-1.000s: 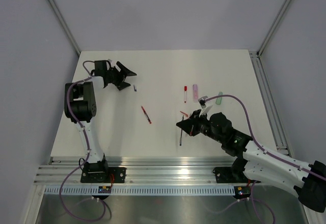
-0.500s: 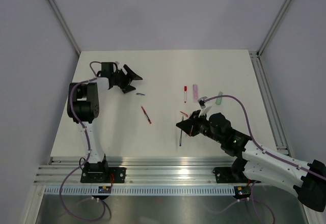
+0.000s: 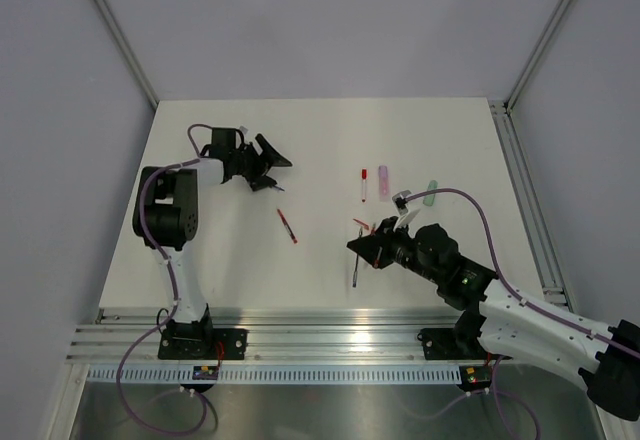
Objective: Insert the pens into the pen caps
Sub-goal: Move the pen cap to the center of the board.
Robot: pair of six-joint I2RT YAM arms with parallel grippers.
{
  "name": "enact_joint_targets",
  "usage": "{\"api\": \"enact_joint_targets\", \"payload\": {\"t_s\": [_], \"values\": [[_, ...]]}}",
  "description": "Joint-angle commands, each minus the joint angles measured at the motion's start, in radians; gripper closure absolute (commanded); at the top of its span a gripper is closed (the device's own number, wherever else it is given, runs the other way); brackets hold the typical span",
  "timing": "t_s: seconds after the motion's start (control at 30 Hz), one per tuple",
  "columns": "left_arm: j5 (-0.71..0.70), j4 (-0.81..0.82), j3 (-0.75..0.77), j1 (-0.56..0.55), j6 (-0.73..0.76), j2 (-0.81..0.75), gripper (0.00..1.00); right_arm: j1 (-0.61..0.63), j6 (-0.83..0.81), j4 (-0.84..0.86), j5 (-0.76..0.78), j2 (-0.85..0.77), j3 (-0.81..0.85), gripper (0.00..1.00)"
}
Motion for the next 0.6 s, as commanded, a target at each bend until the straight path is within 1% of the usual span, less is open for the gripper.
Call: {"api": "enact_joint_targets", "payload": {"t_s": [0.0, 0.13, 0.23, 0.27, 0.3, 0.33, 0.37, 0.4, 0.43, 0.47, 0.5, 0.53, 0.57], "values": [[-0.049, 0.072, -0.032, 0.009, -0.012, -0.132, 0.16, -0.008, 0.008, 0.045, -0.001, 0.015, 0.006, 1.0], [-0.037, 0.092, -0.026, 0.007, -0.033, -0.254, 0.15, -0.008, 0.022, 0.077, -0.016, 0.062, 0.026, 1.0], [-0.072, 0.034, -0.029, 0.006, 0.024, -0.377, 0.15, -0.008, 0.036, 0.1, -0.019, 0.099, 0.041, 1.0], [-0.079, 0.018, -0.041, 0.004, 0.038, -0.411, 0.14, -0.008, 0.045, 0.106, -0.022, 0.113, 0.048, 1.0], [-0.082, 0.017, -0.062, -0.008, 0.052, -0.489, 0.14, -0.008, 0.051, 0.114, -0.024, 0.127, 0.055, 1.0], [-0.073, -0.006, -0.093, -0.017, 0.064, -0.533, 0.14, -0.008, 0.057, 0.12, -0.03, 0.157, 0.071, 1.0], [-0.065, -0.006, -0.177, -0.029, 0.066, -0.581, 0.15, -0.008, 0.069, 0.131, -0.034, 0.174, 0.08, 1.0], [-0.056, -0.003, -0.228, -0.06, 0.069, -0.685, 0.16, -0.008, 0.077, 0.138, -0.04, 0.189, 0.089, 1.0], [-0.042, -0.002, -0.281, -0.08, 0.075, -0.742, 0.16, -0.006, 0.083, 0.149, -0.05, 0.224, 0.106, 1.0], [-0.043, -0.003, -0.399, -0.101, 0.079, -0.803, 0.17, -0.006, 0.097, 0.166, -0.054, 0.245, 0.115, 1.0], [-0.045, -0.011, -0.456, -0.141, 0.089, -0.868, 0.21, -0.006, 0.103, 0.174, -0.056, 0.26, 0.126, 1.0], [-0.054, -0.023, -0.51, -0.163, 0.101, -0.996, 0.23, -0.005, 0.109, 0.181, -0.063, 0.301, 0.149, 1.0], [-0.059, -0.04, -0.559, -0.181, 0.107, -1.059, 0.25, -0.003, 0.121, 0.192, -0.068, 0.32, 0.161, 1.0]]}}
